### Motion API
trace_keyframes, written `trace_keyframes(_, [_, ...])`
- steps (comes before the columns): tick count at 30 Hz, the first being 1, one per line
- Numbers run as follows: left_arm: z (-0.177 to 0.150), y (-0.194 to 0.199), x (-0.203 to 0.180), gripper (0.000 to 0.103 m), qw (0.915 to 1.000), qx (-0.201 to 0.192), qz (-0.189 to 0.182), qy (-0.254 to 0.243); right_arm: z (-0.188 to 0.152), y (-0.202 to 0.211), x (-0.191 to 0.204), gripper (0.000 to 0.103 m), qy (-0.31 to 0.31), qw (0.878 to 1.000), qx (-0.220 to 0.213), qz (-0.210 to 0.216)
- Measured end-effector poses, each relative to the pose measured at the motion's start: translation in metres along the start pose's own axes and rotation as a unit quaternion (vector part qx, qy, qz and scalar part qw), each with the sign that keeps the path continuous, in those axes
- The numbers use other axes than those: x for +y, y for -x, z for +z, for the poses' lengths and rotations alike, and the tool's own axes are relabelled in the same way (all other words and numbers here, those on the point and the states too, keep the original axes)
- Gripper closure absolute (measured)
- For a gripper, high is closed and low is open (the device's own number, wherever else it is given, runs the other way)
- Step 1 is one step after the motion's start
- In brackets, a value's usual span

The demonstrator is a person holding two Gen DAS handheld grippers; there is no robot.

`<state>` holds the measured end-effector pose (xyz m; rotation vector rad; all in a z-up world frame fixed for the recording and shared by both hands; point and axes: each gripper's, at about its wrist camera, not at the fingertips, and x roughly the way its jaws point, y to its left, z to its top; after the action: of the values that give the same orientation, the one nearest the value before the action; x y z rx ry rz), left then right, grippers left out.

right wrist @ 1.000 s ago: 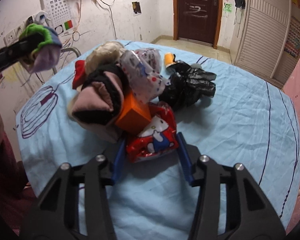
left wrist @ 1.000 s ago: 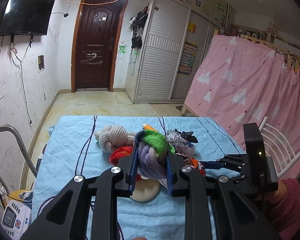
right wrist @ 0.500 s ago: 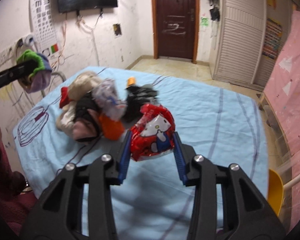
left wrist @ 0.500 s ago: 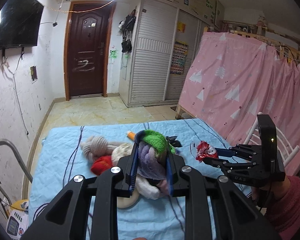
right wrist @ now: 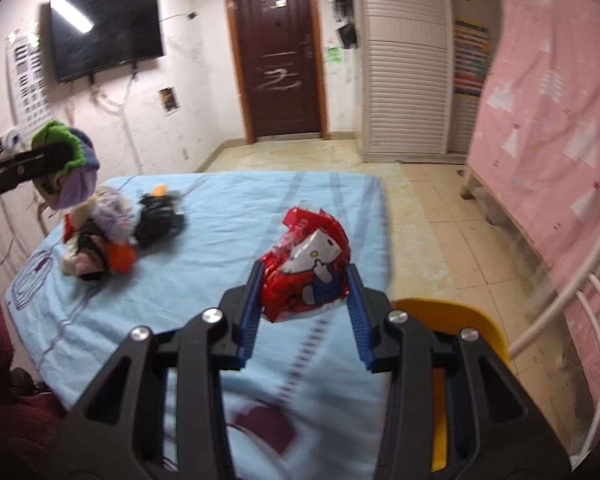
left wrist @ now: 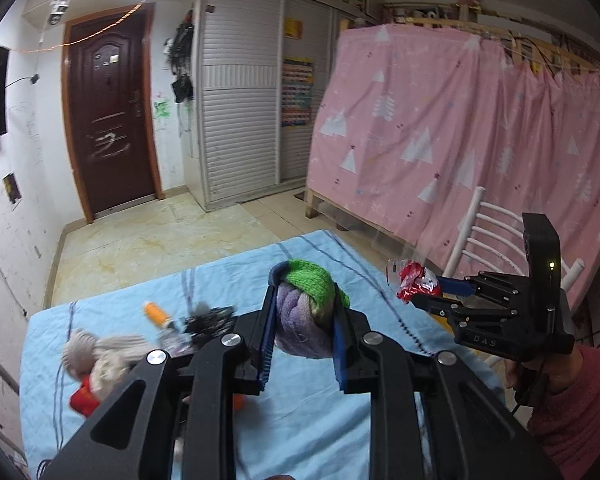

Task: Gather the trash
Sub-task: 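Carry both items to the yellow bucket and open both tools over it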

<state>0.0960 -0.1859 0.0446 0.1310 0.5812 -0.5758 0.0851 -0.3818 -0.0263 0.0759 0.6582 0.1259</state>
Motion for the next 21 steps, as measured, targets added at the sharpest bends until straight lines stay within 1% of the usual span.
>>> trace_keyframes(4, [0.015,-0.025,-0.037,0.088,0.9991,0.009,-0.031,-0.026,-0.01,0.007,-0.034,0.065,-0.026,0.999,-0.002,-0.023])
trace_keyframes(7, [0.025,-0.044,-0.063,0.088,0.9978,0.01,-0.047,-0.046,-0.02,0.007,-0.061,0.065,-0.051,0.998,0.001,-0.038])
trace_keyframes(10, [0.03,-0.063,-0.086,0.088,0.9956,0.022,-0.07,-0.057,-0.031,0.005,-0.084,0.065,-0.076,0.996,0.005,-0.044])
trace_keyframes(11, [0.032,-0.071,-0.097,0.088,0.9946,0.027,-0.078,-0.062,-0.034,0.005,-0.089,0.065,-0.081,0.996,0.006,-0.046])
trace_keyframes(18, [0.035,-0.116,-0.144,0.088,0.9887,0.064,-0.104,-0.086,-0.053,0.004,-0.124,0.063,-0.118,0.991,0.01,-0.054])
trace_keyframes(20, [0.035,-0.13,-0.158,0.087,0.9869,0.069,-0.112,-0.093,-0.056,0.005,-0.132,0.061,-0.129,0.99,0.008,-0.056])
trace_keyframes(21, [0.035,-0.134,-0.162,0.087,0.9863,0.071,-0.116,-0.094,-0.059,0.006,-0.137,0.058,-0.135,0.989,0.008,-0.058])
